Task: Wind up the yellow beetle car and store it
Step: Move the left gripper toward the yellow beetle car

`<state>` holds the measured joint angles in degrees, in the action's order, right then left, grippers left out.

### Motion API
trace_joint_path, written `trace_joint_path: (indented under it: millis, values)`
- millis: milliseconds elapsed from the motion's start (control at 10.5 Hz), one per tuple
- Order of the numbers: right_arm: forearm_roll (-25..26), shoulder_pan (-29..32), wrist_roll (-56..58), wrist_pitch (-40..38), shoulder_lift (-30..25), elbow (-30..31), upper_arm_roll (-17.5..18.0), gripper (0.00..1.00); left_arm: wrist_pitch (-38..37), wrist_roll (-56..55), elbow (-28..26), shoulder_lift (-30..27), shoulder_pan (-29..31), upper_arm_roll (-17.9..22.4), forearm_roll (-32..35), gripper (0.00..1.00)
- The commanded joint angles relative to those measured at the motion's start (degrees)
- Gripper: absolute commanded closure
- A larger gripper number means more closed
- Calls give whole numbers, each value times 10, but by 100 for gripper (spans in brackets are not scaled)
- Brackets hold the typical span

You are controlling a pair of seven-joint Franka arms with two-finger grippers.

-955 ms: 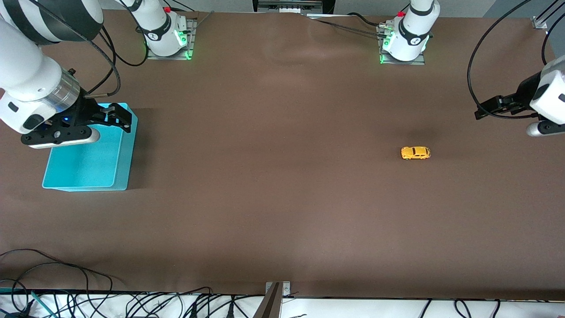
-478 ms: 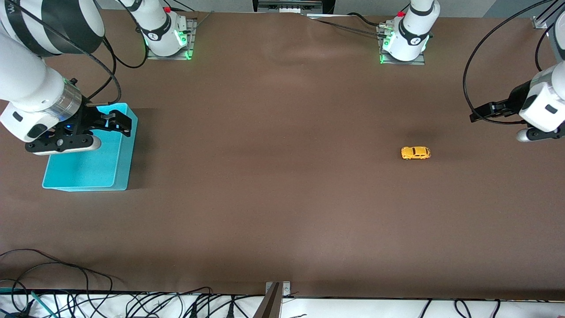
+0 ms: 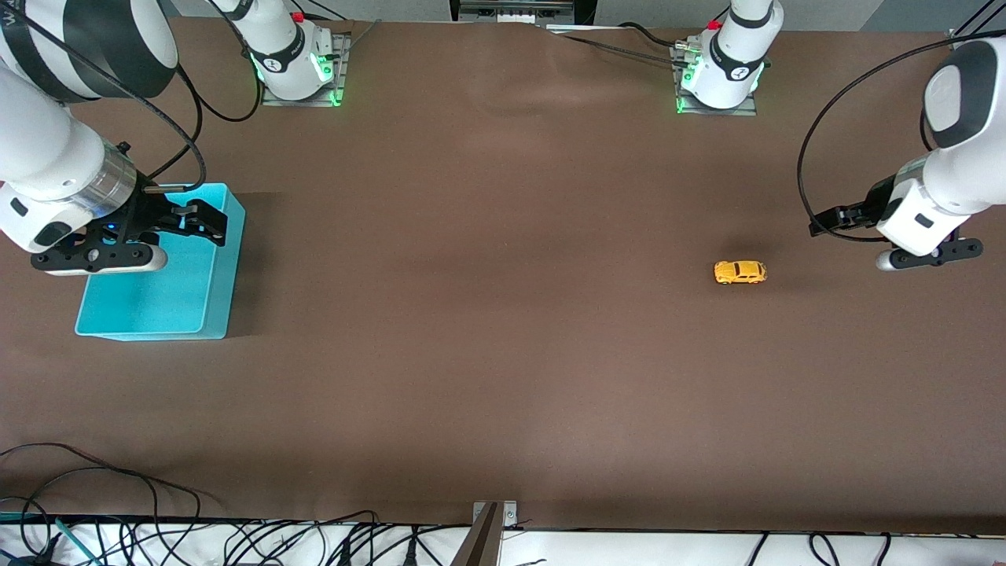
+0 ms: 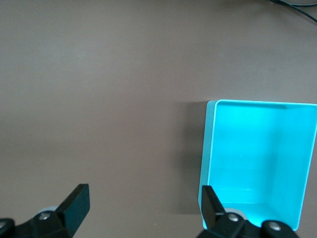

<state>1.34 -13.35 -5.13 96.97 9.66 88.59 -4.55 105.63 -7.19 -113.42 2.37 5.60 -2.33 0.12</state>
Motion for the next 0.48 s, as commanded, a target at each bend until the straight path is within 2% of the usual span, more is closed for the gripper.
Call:
trace_joint_path:
  millis: [0, 382]
  values:
    - [3, 3, -14, 12, -2, 6, -2, 0, 72, 15, -74, -19, 4, -1, 13, 0]
    - [2, 5, -13, 14, -2, 7, -14, 0, 176, 15, -156, -19, 4, -1, 12, 0]
